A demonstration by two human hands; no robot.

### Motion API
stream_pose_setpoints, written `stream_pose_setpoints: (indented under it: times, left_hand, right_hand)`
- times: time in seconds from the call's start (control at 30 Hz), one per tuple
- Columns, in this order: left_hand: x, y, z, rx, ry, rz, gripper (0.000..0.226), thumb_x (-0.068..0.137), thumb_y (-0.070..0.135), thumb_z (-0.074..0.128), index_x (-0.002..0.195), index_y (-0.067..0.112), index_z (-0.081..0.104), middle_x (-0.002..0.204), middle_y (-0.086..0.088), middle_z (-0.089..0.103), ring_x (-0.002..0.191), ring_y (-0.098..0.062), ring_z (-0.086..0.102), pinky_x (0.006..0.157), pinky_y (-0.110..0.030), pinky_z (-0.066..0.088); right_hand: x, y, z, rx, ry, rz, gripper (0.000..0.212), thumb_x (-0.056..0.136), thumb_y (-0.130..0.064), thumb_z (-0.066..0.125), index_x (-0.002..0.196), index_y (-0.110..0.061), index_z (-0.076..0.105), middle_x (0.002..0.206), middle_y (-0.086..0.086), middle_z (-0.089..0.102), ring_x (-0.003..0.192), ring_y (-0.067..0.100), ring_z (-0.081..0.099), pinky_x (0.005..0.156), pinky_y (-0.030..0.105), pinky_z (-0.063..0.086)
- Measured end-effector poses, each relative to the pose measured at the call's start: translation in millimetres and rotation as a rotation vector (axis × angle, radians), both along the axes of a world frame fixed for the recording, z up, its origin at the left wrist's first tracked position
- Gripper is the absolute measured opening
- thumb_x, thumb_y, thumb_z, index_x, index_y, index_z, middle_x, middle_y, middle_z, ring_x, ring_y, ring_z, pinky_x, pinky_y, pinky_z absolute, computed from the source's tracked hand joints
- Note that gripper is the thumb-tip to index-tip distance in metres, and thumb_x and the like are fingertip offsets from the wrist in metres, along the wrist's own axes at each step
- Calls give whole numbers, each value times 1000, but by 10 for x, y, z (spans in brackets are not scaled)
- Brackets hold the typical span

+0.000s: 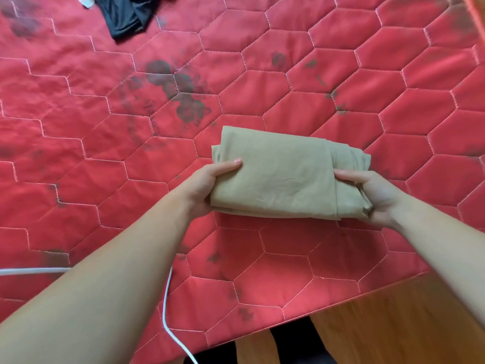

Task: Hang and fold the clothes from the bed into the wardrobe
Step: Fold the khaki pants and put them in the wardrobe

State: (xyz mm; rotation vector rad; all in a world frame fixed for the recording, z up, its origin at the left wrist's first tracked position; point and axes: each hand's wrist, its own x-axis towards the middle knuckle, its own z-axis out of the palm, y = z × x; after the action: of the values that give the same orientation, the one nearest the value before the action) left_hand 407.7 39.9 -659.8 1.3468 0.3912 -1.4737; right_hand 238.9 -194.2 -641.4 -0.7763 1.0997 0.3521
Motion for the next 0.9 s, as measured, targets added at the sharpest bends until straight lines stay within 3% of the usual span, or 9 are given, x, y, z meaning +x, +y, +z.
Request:
stream_pose_setpoints:
  times: [0.13,0.23,0.37,0.47,0.53,0.67,0.77,0.83,0.9]
  left_hand:
    - [13,97,-21,-65,83,-6,30,73,33,70,100,23,71,95,0,74,81,-19,72,67,-34,57]
    - [61,145,11,-121,101,-10,23,73,25,70,95,21,74,95,-1,74,81,-20,72,66,-30,57]
    - [102,194,207,-142,65,-23,28,71,24,68,98,20,70,89,0,74,77,-18,72,65,-31,56]
    - [196,282,491,-186,20,-44,27,68,15,67,95,16,67,81,-1,74,69,-17,71,58,-27,56]
    - [292,337,743,-224,-2,-75,26,69,15,61,95,13,66,78,-2,73,66,-17,70,56,-25,56]
    - [535,321,1571,-316,-99,-140,24,74,18,65,97,12,66,82,-4,73,70,-17,71,61,-27,58]
    - [671,181,2440,-385,-220,-132,17,76,23,65,88,12,71,80,-5,73,69,-17,71,60,-27,58]
    - [706,32,3068,-464,-289,-121,22,78,24,58,74,14,78,76,-5,74,65,-16,71,58,-27,58]
    - [680,-126,3663,-553,-330,-120,30,79,24,54,66,15,79,74,-5,74,63,-16,71,56,-26,58]
  right_hand:
    - [-39,71,31,-3,5,-20,19,91,-18,56,92,-14,74,86,3,76,71,17,73,54,29,58]
    - [-97,161,78,-2,-18,-28,22,86,-17,58,79,-15,79,82,2,75,67,17,73,52,29,58]
    - [-100,277,236,-25,-70,-38,21,75,-21,60,86,-15,78,86,2,75,71,16,73,55,29,59]
    - [-12,353,483,-72,-89,-7,23,79,-22,60,97,-16,73,88,1,75,73,15,73,58,30,60]
    - [68,401,729,-91,-119,-3,20,87,-19,55,91,-16,75,86,1,75,70,15,73,54,28,59]
    - [241,465,1518,-197,-209,-64,27,84,-17,54,80,-13,80,88,5,75,74,16,73,60,28,60]
    - [308,442,2425,-317,-277,-127,29,77,-18,57,97,-8,76,99,12,73,82,21,73,72,34,60]
    - [296,412,3160,-419,-343,-159,30,79,-15,56,102,-6,73,98,14,74,80,23,73,66,34,61]
    - [206,408,3911,-516,-427,-183,24,84,-11,54,94,-7,75,90,14,75,72,23,73,55,30,58]
